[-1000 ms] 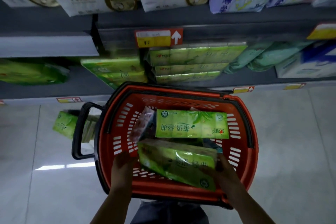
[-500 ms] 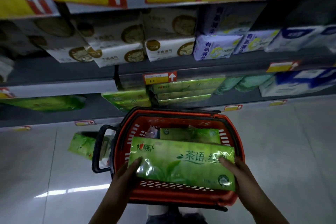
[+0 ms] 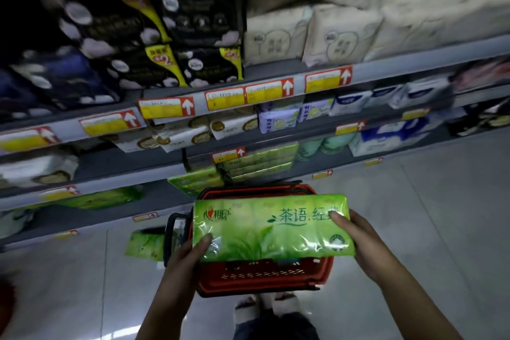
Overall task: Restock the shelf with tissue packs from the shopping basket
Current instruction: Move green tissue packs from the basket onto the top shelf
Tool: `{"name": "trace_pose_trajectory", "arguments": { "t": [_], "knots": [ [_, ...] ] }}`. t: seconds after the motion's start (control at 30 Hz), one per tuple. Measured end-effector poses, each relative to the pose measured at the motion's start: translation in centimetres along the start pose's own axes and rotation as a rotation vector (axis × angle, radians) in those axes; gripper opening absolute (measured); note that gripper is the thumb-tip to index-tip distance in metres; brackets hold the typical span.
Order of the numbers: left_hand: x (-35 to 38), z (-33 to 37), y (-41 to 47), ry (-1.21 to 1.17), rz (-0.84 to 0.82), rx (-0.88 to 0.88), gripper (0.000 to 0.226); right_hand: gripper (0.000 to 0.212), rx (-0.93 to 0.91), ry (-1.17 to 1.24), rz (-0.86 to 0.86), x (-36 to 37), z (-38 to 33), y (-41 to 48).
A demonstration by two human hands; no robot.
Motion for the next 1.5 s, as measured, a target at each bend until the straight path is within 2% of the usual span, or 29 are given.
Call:
{"name": "trace_pose_trajectory", "arguments": {
  "t": [0.07,0.13,0.2,0.37,0.47,0.57,0.6,0.7,0.8,0.9,0.97,1.07,1.2,1.37,1.5],
  "knots": [
    [0.1,1.6,-1.9,-0.013,0.072,0.015,0.062,0.068,0.005,0.093,-0.01,0.5,-1.8,-1.5],
    [0.2,3.2,-3.9,-0.042,0.122,0.036,0.092,0.055,-0.015,0.19,-0.035,1.2,-3.6,-3.4],
    [0.5,5.2,-6.3,-0.084,0.143,0.091,0.099,0.044,-0.035,0.242,-0.069,2.0,-5.6,-5.2],
    [1.3,11.1,-12.3,-0.057,0.093,0.247,0.074,0.055,-0.088,0.219,-0.158,4.0,-10.4,-9.6],
    [1.4,14.1,-15.4,-0.065,0.129,0.301,0.048,0.088,-0.105,0.173,-0.173,5.0,-12.9,-11.6],
    [2.2,16.9,-17.7,0.014,0.169,0.384,0.041,0.067,-0.158,0.195,-0.157,6.4,-15.2,-12.8],
    [2.3,17.7,-18.4,0.024,0.165,0.415,0.035,0.067,-0.178,0.184,-0.159,7.2,-16.1,-13.3],
    [2.7,19.7,-20.6,0.014,0.162,0.47,0.021,0.098,-0.255,0.141,-0.149,9.0,-18.5,-14.6],
    [2.0,21.0,-22.2,0.02,0.179,0.537,0.044,0.112,-0.319,0.085,-0.134,10.3,-20.8,-16.2],
    [1.2,22.1,-23.9,0.073,0.133,0.57,0.077,0.111,-0.378,0.078,-0.138,10.7,-22.4,-17.8],
    [1.3,23.2,-25.1,0.111,0.09,0.596,0.089,0.105,-0.406,0.107,-0.169,11.0,-23.5,-18.8],
    [1.6,24.8,-26.5,0.102,0.073,0.64,0.088,0.103,-0.458,0.122,-0.2,11.5,-25.1,-20.4],
    [2.1,26.0,-27.5,0.028,0.088,0.653,0.101,0.099,-0.511,0.082,-0.239,12.2,-27.0,-21.6],
    [2.1,26.8,-28.8,-0.039,0.1,0.69,0.105,0.103,-0.517,0.096,-0.294,12.8,-28.1,-22.2],
    [2.1,27.4,-29.6,-0.013,0.121,0.721,0.102,0.109,-0.5,0.157,-0.269,12.7,-27.9,-22.1]
  ]
}}
Point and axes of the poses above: each hand's wrist, its own y-axis towards the middle knuckle, its own x-axis out of the palm, z = x × y, the point moved 2 cm from there along y, towards the middle knuckle, and after that the axes turned 11 degrees about y, right-handed, at the moved point
